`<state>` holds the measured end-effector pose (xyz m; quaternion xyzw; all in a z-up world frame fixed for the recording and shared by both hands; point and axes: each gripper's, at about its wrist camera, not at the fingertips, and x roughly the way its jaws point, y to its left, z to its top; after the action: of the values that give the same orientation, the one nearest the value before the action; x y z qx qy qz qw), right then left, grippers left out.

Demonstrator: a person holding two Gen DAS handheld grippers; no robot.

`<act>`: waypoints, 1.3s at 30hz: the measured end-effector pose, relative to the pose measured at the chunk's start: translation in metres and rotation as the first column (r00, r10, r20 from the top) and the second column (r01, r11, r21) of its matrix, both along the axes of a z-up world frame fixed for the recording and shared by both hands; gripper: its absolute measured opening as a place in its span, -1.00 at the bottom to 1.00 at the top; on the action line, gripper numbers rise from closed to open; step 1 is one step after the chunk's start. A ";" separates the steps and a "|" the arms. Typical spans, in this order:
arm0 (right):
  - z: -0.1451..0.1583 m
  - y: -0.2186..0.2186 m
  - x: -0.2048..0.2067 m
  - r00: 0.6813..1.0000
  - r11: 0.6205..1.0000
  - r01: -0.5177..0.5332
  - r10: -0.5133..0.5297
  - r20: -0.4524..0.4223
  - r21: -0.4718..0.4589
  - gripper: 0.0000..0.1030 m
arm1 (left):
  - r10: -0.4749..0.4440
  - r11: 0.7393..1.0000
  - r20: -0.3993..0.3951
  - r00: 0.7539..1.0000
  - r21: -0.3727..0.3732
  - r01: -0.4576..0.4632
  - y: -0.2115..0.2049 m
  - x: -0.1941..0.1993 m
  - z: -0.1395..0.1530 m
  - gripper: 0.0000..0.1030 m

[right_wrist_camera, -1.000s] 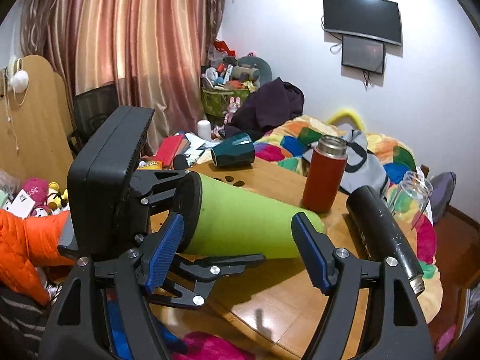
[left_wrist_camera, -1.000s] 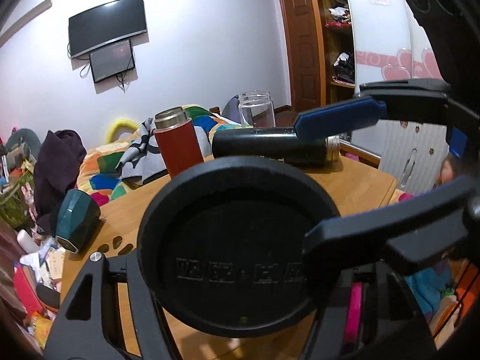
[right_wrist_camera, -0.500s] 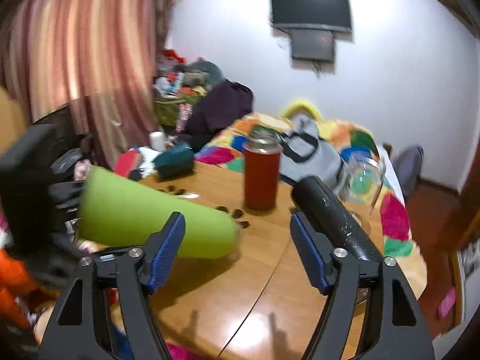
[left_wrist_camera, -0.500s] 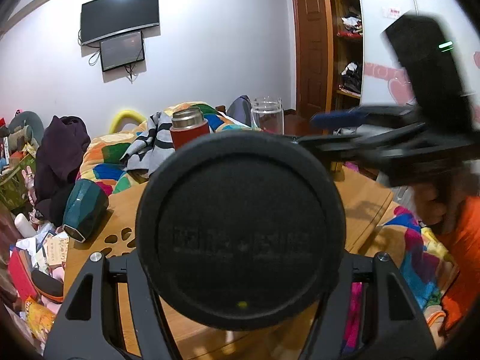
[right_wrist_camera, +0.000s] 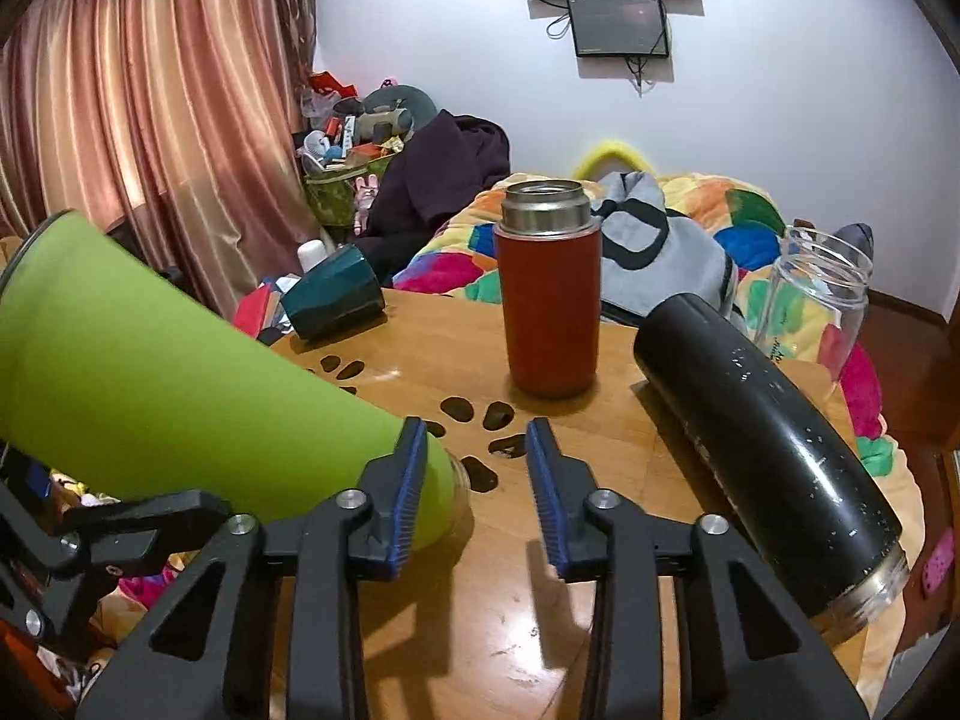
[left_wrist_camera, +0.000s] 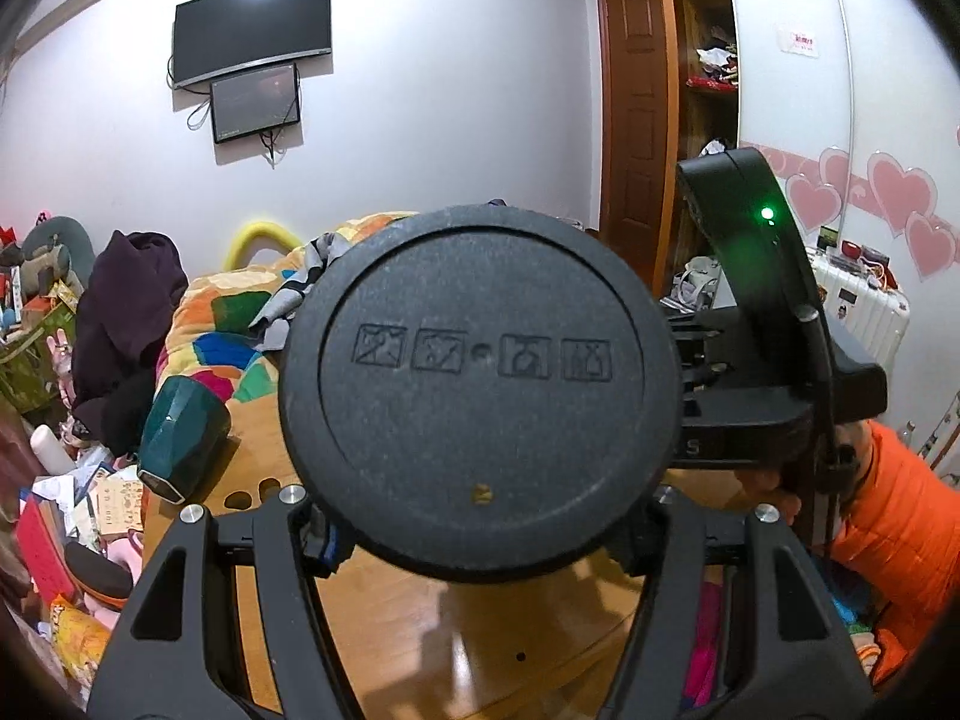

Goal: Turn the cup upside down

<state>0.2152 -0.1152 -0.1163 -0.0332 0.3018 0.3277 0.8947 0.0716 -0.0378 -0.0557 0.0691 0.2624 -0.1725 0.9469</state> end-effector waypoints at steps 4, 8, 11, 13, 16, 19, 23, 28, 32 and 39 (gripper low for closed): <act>0.002 0.001 0.001 1.000 1.000 -0.005 0.005 0.006 0.001 -0.50 | -0.006 1.000 -0.011 1.000 -0.021 0.005 0.003 0.007 0.001 0.23; 0.003 0.006 0.001 1.000 1.000 -0.001 0.001 0.015 -0.020 -0.65 | -0.009 1.000 -0.020 1.000 -0.025 0.008 0.002 0.016 0.004 0.23; 0.004 0.006 0.001 1.000 1.000 0.005 -0.005 0.017 -0.017 -0.66 | -0.013 1.000 -0.028 1.000 -0.027 0.012 -0.001 0.026 0.007 0.23; 0.004 0.004 0.003 1.000 1.000 0.009 -0.009 0.014 -0.014 -0.67 | -0.020 0.999 -0.039 0.999 -0.042 0.018 -0.001 0.033 0.007 0.23; 0.001 0.001 0.007 1.000 1.000 0.014 -0.014 0.006 -0.012 -0.67 | -0.026 0.998 -0.057 0.998 -0.065 0.022 -0.001 0.043 0.007 0.24; -0.001 -0.001 0.008 1.000 1.000 0.019 -0.019 0.001 -0.004 -0.67 | -0.029 0.997 -0.071 0.997 -0.080 0.023 -0.002 0.050 0.005 0.24; -0.002 -0.003 0.008 1.000 1.000 0.023 -0.023 0.003 0.002 -0.67 | -0.031 0.997 -0.060 0.998 -0.069 0.027 -0.005 0.051 0.006 0.24; -0.003 -0.006 0.008 1.000 1.000 0.012 -0.012 -0.002 0.014 -0.67 | -0.032 0.996 -0.063 0.998 -0.086 0.027 0.000 0.048 0.007 0.24; -0.002 -0.008 0.004 1.000 1.000 0.013 -0.013 0.005 0.016 -0.66 | -0.028 0.996 -0.059 0.998 -0.089 0.022 0.000 0.047 0.009 0.24; 0.006 -0.020 -0.008 0.999 0.999 0.049 -0.049 0.023 0.020 -0.65 | -0.010 0.989 -0.050 0.999 -0.146 0.002 0.016 0.035 0.017 0.26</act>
<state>0.2071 -0.1354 -0.1103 -0.0210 0.2887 0.3082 0.9062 0.1066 -0.0217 -0.0383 -0.0040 0.2730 -0.1958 0.9419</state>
